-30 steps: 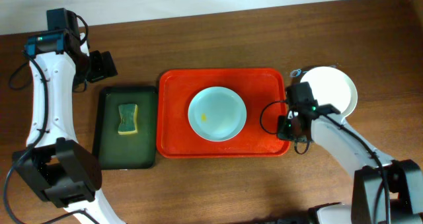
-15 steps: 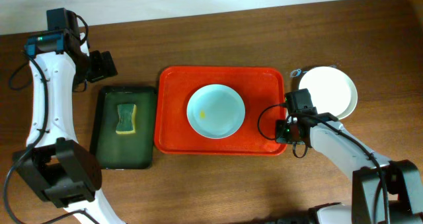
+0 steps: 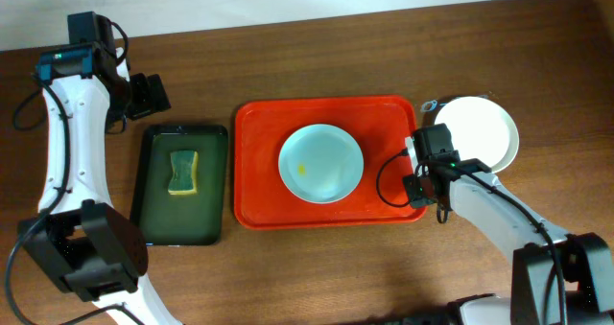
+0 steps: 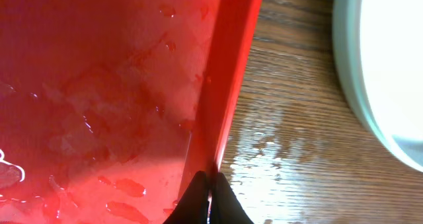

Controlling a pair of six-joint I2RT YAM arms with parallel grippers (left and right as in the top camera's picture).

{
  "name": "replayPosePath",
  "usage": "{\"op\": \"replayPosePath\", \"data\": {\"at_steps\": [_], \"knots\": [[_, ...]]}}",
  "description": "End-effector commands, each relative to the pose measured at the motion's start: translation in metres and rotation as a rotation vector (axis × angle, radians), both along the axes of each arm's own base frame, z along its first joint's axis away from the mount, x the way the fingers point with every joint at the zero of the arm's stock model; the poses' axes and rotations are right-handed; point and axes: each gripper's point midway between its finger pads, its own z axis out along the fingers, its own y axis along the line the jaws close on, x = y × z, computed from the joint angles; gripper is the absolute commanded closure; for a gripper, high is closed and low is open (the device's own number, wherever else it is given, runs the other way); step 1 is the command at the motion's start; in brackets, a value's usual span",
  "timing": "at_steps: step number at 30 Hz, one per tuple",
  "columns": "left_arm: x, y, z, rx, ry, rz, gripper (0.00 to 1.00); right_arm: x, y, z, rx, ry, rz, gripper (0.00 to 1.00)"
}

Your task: Clean dirty plates on tray and stack at the side

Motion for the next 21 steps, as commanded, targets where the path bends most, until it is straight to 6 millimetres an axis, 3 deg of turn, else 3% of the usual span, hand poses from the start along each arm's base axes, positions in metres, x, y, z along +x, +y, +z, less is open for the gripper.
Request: {"op": "replayPosePath", "data": {"at_steps": [1, 6, 9, 11, 12, 13, 16, 19, 21], "knots": [[0.003, 0.000, 0.008, 0.006, -0.023, -0.002, 0.01, -0.016, -0.034, -0.008, -0.186, 0.072, 0.000, 0.96], [0.003, 0.000, 0.008, 0.007, -0.023, -0.002, 0.01, -0.002, -0.032, 0.004, -0.185, 0.046, 0.012, 0.96], [0.003, 0.000, 0.008, 0.007, -0.023, -0.002, 0.01, 0.011, -0.014, 0.017, -0.087, 0.031, 0.037, 0.87], [0.003, 0.000, 0.008, 0.006, -0.023, -0.002, 0.01, 0.020, 0.005, 0.030, 0.022, 0.023, 0.067, 0.75], [0.003, 0.000, 0.008, 0.007, -0.023, -0.002, 0.01, 0.026, 0.023, 0.046, 0.121, 0.028, 0.093, 0.60], [0.003, 0.000, 0.008, 0.007, -0.023, -0.002, 0.01, 0.028, 0.040, 0.062, 0.217, 0.035, 0.118, 0.53], [0.003, 0.000, 0.008, 0.006, -0.023, -0.002, 0.01, 0.041, 0.101, 0.126, 0.602, 0.011, 0.094, 0.01], [0.003, 0.000, 0.008, 0.006, -0.023, -0.002, 0.01, 0.044, 0.145, 0.164, 0.919, 0.017, 0.091, 0.02], [0.003, 0.000, 0.008, 0.006, -0.023, -0.002, 0.01, 0.043, 0.159, 0.167, 0.983, 0.055, 0.034, 0.02]]}}
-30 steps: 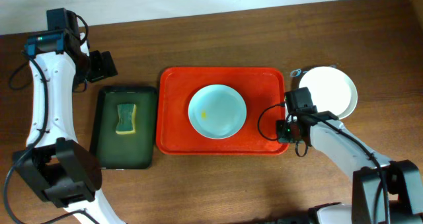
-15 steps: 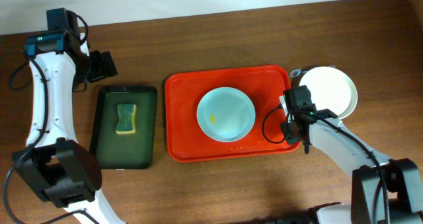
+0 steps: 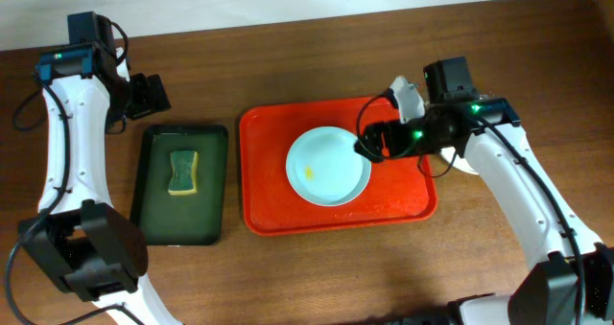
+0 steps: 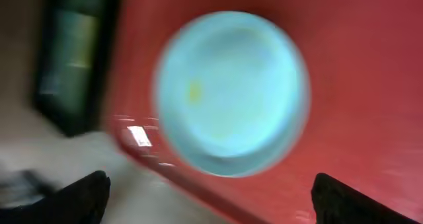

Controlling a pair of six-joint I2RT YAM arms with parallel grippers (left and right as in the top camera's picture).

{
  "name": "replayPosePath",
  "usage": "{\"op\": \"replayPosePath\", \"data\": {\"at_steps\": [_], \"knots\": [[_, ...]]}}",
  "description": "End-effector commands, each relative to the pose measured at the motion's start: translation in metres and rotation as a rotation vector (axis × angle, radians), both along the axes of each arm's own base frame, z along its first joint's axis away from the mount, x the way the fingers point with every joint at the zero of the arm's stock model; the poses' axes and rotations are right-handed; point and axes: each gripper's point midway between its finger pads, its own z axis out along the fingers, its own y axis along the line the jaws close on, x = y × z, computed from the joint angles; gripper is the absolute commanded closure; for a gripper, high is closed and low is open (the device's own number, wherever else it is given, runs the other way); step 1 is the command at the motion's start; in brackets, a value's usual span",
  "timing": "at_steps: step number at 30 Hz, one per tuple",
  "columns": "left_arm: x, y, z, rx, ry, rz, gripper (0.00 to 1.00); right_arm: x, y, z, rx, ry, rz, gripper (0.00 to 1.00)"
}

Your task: Clean dirty plates on tray and stack at the side

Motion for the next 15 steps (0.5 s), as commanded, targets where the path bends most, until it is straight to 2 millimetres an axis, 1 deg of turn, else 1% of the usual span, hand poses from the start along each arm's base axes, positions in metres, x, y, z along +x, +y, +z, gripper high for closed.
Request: {"op": "replayPosePath", "data": {"at_steps": [1, 2, 3, 4, 5, 6, 8, 9, 10, 11, 13, 14, 15], "knots": [[0.003, 0.000, 0.008, 0.006, -0.023, -0.002, 0.01, -0.008, 0.039, 0.019, 0.204, 0.110, -0.026, 0.10], [0.003, 0.000, 0.008, 0.006, -0.023, -0.002, 0.01, -0.009, 0.047, 0.014, 0.172, 0.144, -0.070, 0.23], [0.003, 0.000, 0.008, 0.007, -0.023, -0.002, 0.01, -0.009, 0.054, 0.010, 0.141, 0.166, -0.111, 0.30], [0.003, 0.000, 0.008, 0.007, -0.023, -0.002, 0.01, -0.009, 0.063, 0.005, 0.100, 0.182, -0.167, 0.32], [0.003, 0.000, 0.008, 0.006, -0.023, -0.002, 0.01, -0.008, 0.082, 0.000, 0.055, 0.169, -0.220, 0.34], [0.003, 0.000, 0.008, 0.006, -0.023, -0.002, 0.01, -0.009, 0.100, 0.000, 0.048, 0.148, -0.234, 0.40], [0.003, 0.000, 0.008, 0.006, -0.023, -0.002, 0.01, -0.012, 0.151, 0.002, 0.073, 0.093, -0.231, 0.48], [0.003, 0.000, 0.008, 0.006, -0.023, -0.002, 0.01, -0.016, 0.173, 0.000, 0.083, 0.073, -0.232, 0.51], [0.003, 0.000, 0.008, 0.006, -0.023, -0.002, 0.01, -0.023, 0.201, -0.009, 0.078, 0.050, -0.231, 0.51], [0.003, 0.000, 0.008, 0.006, -0.023, -0.002, 0.01, -0.027, 0.217, -0.019, 0.069, 0.039, -0.230, 0.51], [0.003, 0.000, 0.008, 0.006, -0.023, -0.002, 0.01, -0.033, 0.242, -0.038, 0.065, 0.029, -0.202, 0.51], [0.003, 0.000, 0.008, 0.006, -0.023, -0.002, 0.01, -0.034, 0.257, -0.053, 0.058, 0.015, -0.191, 0.51], [0.003, 0.001, 0.008, 0.008, -0.023, -0.002, 0.01, -0.034, 0.263, -0.064, 0.042, 0.003, -0.209, 0.51]]}}
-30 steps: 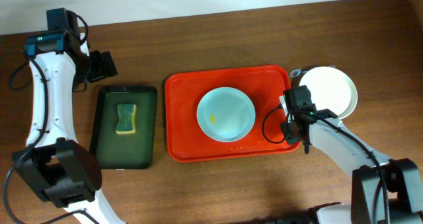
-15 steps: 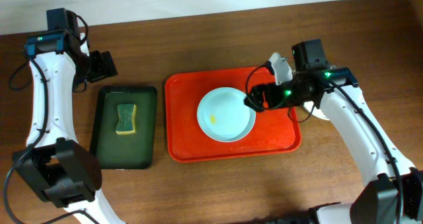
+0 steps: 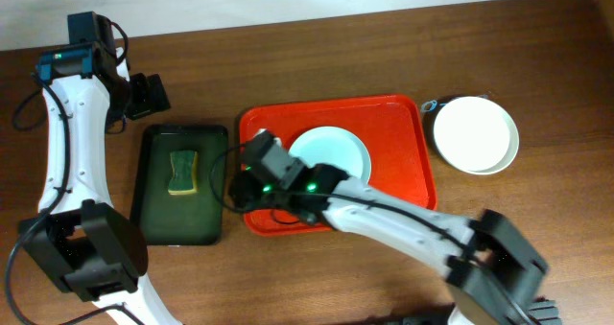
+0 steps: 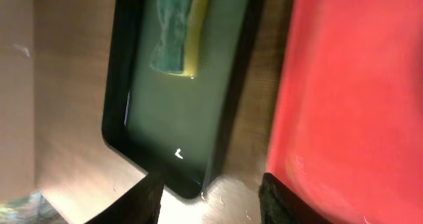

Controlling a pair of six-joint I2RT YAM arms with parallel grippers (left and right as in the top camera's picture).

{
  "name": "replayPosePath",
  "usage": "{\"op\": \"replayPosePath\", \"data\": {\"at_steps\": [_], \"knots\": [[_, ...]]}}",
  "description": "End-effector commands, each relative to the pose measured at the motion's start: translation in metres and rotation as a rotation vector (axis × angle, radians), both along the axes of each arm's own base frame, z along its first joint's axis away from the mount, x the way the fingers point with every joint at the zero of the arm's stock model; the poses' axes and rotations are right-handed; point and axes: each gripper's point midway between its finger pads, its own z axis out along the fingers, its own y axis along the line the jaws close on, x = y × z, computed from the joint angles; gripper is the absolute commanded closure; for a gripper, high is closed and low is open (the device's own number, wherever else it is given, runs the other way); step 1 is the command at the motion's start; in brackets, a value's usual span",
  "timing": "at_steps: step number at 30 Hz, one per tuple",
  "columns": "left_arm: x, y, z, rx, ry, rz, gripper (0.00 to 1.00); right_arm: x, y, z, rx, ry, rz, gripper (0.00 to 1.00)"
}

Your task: Clean dirty plates on tray and stack at the side

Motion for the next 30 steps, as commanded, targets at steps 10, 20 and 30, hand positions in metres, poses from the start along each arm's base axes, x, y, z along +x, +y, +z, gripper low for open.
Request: {"op": "replayPosePath", "data": {"at_steps": [10, 20, 30], "knots": [[0.003, 0.000, 0.008, 0.007, -0.023, -0.002, 0.01, -0.002, 0.039, -0.064, -0.155, -0.198, -0.123, 0.59], [0.003, 0.000, 0.008, 0.007, -0.023, -0.002, 0.01, -0.008, 0.050, -0.083, -0.183, -0.232, -0.058, 0.82], [0.003, 0.000, 0.008, 0.007, -0.023, -0.002, 0.01, -0.001, 0.040, -0.083, -0.265, -0.301, -0.029, 0.96]]}}
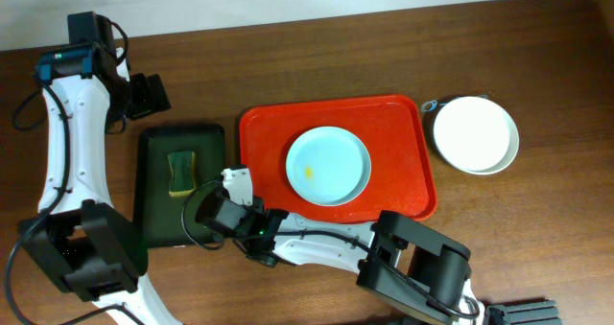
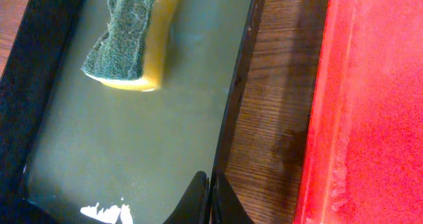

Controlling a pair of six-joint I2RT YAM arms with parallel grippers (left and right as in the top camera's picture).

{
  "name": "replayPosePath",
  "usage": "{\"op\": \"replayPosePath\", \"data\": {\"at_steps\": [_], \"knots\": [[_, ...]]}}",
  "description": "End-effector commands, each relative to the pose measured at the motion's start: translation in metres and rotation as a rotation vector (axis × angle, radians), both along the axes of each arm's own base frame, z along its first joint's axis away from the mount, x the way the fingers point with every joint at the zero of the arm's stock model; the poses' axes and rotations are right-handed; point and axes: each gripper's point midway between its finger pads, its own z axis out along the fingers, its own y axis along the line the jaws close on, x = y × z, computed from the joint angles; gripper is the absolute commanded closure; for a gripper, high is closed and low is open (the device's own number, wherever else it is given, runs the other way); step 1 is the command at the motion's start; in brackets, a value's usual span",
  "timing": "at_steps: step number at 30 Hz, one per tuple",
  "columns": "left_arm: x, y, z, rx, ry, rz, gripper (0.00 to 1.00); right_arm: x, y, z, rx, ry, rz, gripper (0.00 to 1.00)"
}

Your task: Clean dirty plates on tray and stack at the side

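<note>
A light blue plate (image 1: 327, 165) with a yellow smear lies on the red tray (image 1: 403, 124). To its left, a black tray (image 1: 153, 210) of murky water holds a green-and-yellow sponge (image 1: 180, 173). My right gripper (image 1: 219, 208) sits at that tray's right rim. In the right wrist view its fingers (image 2: 198, 201) are pinched shut on the black tray's rim (image 2: 231, 118), with the sponge (image 2: 132, 36) ahead and the red tray's edge (image 2: 324, 118) to the right. My left gripper (image 1: 146, 95) hangs beyond the black tray's far end; its jaws are unclear.
A white plate (image 1: 475, 133) rests on the wooden table right of the red tray. A strip of bare wood (image 2: 277, 118) separates the two trays. My right arm stretches low along the table's front edge.
My right gripper was open above the gap between the black and red trays. Now it is lower and shut on the black tray's right rim. The left arm has not moved.
My right gripper was first shut on the red tray's right rim beside the white plate. Then it was open above the blue plate, and the red tray lay slightly further right. Later it was open over the black tray's edge, and now grips that rim.
</note>
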Motion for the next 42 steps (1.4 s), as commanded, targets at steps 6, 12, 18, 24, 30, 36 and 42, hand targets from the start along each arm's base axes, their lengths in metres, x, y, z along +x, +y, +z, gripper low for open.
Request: {"op": "replayPosePath", "data": {"at_steps": [6, 12, 18, 24, 30, 36, 42], "knots": [[0.003, 0.000, 0.008, 0.007, -0.023, -0.002, 0.01, 0.012, -0.010, 0.012, -0.116, -0.035, 0.021, 0.96], [0.003, 0.000, 0.008, 0.007, -0.023, -0.002, 0.01, 0.011, -0.011, 0.012, -0.121, -0.034, 0.024, 0.96], [0.003, 0.000, 0.008, 0.007, -0.023, -0.002, 0.01, 0.011, -0.011, 0.011, -0.125, -0.033, 0.027, 0.91], [0.003, 0.000, 0.008, 0.007, -0.023, -0.002, 0.01, 0.005, -0.009, -0.004, -0.136, 0.004, 0.050, 0.89], [0.003, 0.000, 0.008, 0.007, -0.023, -0.002, 0.01, 0.006, -0.011, -0.004, -0.160, -0.015, 0.075, 0.96], [0.003, 0.000, 0.008, 0.007, -0.023, -0.002, 0.01, 0.014, -0.018, -0.001, -0.209, -0.066, 0.067, 0.96], [0.003, 0.000, 0.008, 0.007, -0.023, -0.002, 0.01, 0.015, -0.015, 0.019, -0.171, -0.085, 0.065, 0.68]]}}
